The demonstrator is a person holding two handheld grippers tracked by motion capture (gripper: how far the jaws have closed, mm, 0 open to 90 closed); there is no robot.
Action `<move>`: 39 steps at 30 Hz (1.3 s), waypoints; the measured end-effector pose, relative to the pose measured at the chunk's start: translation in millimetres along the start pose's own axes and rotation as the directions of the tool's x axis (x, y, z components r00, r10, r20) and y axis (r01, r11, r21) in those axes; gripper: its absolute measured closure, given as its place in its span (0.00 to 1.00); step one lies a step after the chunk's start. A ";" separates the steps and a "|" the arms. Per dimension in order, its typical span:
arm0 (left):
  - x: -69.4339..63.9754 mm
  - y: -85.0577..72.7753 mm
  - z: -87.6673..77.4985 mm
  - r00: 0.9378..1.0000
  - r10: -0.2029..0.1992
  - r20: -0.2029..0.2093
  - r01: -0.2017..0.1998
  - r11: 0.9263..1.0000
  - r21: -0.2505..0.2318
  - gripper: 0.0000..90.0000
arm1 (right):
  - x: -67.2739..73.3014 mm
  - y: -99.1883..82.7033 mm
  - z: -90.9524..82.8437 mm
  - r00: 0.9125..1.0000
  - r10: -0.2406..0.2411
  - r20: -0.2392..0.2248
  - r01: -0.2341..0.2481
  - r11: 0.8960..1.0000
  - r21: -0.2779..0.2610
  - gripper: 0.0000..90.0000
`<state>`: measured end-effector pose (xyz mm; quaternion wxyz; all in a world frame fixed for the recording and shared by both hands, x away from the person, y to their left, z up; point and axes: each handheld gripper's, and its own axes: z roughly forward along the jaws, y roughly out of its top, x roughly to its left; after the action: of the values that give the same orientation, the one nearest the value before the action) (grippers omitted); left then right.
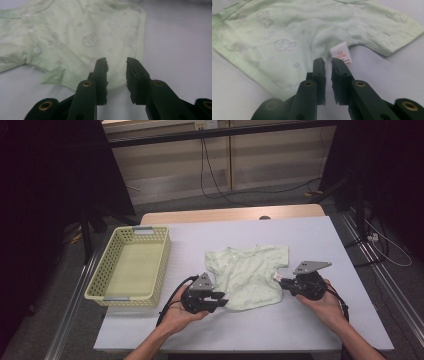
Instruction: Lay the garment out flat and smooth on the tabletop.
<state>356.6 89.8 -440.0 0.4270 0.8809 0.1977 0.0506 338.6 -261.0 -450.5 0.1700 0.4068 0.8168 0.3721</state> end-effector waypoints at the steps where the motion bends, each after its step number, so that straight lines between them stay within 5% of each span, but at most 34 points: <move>1: -0.9 -0.1 3.4 1.000 0.002 -0.023 -0.002 1.000 0.014 0.82 | -1.3 -0.2 1.6 1.000 0.002 -0.003 -0.002 1.000 0.004 0.89; 5: -6.7 0.1 14.3 1.000 0.009 -0.009 -0.009 0.999 0.042 0.80 | -1.4 -0.2 7.7 1.000 -0.005 -0.005 0.005 1.000 0.025 0.86; 6: -10.5 -0.9 20.5 0.999 0.041 0.000 -0.041 0.996 0.077 0.78 | -0.3 -0.2 12.4 1.000 -0.010 -0.014 0.010 0.999 0.039 0.86; 8: -12.4 -2.3 23.8 0.999 0.039 0.012 -0.040 0.995 0.089 0.75 | 1.2 0.0 15.6 0.999 -0.013 -0.036 0.014 0.999 0.043 0.85; 9: -16.1 -4.5 25.5 0.997 0.076 0.001 -0.076 0.993 0.094 0.75 | 1.9 0.1 16.5 0.999 -0.014 -0.038 0.016 0.999 0.045 0.85; 14: -17.5 -6.6 20.6 0.997 0.074 -0.004 -0.073 0.991 0.111 0.89 | 3.6 0.3 15.0 0.999 0.001 -0.041 0.002 0.998 0.060 0.95; 17: -15.0 -10.5 16.0 1.000 0.018 0.004 -0.019 0.995 0.103 1.00 | 7.6 0.6 11.9 0.999 0.007 -0.035 -0.004 0.997 0.081 0.98; 29: -8.1 -14.6 8.0 1.000 -0.025 0.013 0.023 0.995 0.098 1.00 | 12.1 -8.6 -1.0 1.000 0.012 -0.029 -0.010 0.995 0.097 0.98; 34: -0.7 -16.6 3.4 0.999 -0.050 0.018 0.048 0.996 0.079 0.93 | 16.5 -7.9 -3.7 1.000 0.003 -0.010 -0.002 0.993 0.120 0.98; 39: 5.4 -15.6 -3.1 0.997 -0.071 -0.027 0.072 0.997 0.038 0.79 | 16.2 -9.0 -6.8 1.000 0.004 -0.007 -0.003 0.992 0.125 0.98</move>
<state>356.0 102.8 -450.5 0.4086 0.8808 0.2355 0.0427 319.9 -254.9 -452.3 0.1405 0.4165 0.8385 0.3219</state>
